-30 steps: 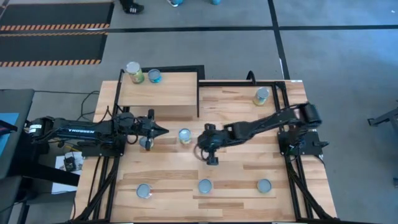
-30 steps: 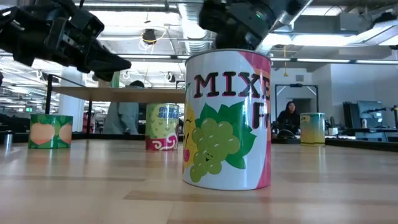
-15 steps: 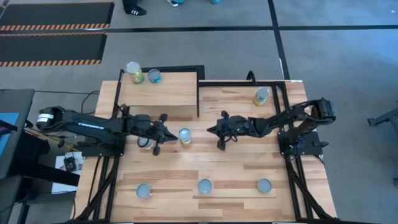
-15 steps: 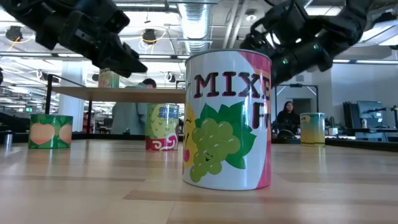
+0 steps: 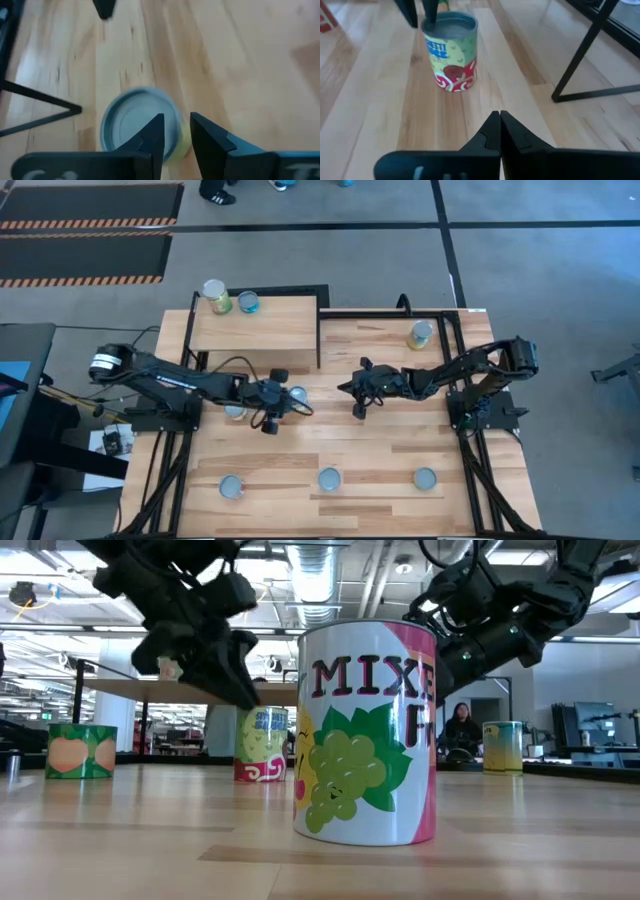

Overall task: Pick and place cans onto a shelf
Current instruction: Put the canned spaghetti sauce on the shelf

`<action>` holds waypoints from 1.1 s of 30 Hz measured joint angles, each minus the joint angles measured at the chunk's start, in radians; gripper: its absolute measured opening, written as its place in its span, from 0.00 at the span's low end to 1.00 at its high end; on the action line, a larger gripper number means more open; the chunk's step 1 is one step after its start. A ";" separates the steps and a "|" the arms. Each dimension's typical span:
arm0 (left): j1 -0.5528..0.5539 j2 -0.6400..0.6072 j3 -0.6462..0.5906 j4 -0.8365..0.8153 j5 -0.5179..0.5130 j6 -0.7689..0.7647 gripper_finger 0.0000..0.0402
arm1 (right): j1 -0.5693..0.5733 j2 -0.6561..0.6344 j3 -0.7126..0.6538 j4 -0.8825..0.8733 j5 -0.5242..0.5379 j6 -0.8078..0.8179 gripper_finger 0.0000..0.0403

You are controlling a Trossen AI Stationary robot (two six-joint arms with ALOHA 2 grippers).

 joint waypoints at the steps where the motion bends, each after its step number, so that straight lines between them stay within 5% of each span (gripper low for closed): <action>1: 0.000 0.018 0.012 -0.017 -0.001 0.007 0.21 | 0.000 0.000 0.000 -0.002 0.002 0.000 0.03; 12: 0.009 0.102 0.156 -0.185 -0.077 -0.001 0.02 | 0.000 0.000 0.000 0.014 0.002 -0.016 0.03; 21: 0.074 -0.014 0.477 -0.508 -0.048 -0.146 0.00 | 0.000 0.000 -0.001 0.002 0.005 -0.023 0.03; 28: 0.257 -0.005 0.723 -0.685 -0.123 -0.123 0.00 | 0.000 0.000 -0.001 0.002 0.005 -0.018 0.03; 33: 0.489 0.001 0.744 -0.683 -0.076 -0.093 0.00 | 0.000 0.000 0.000 0.005 0.005 -0.015 0.03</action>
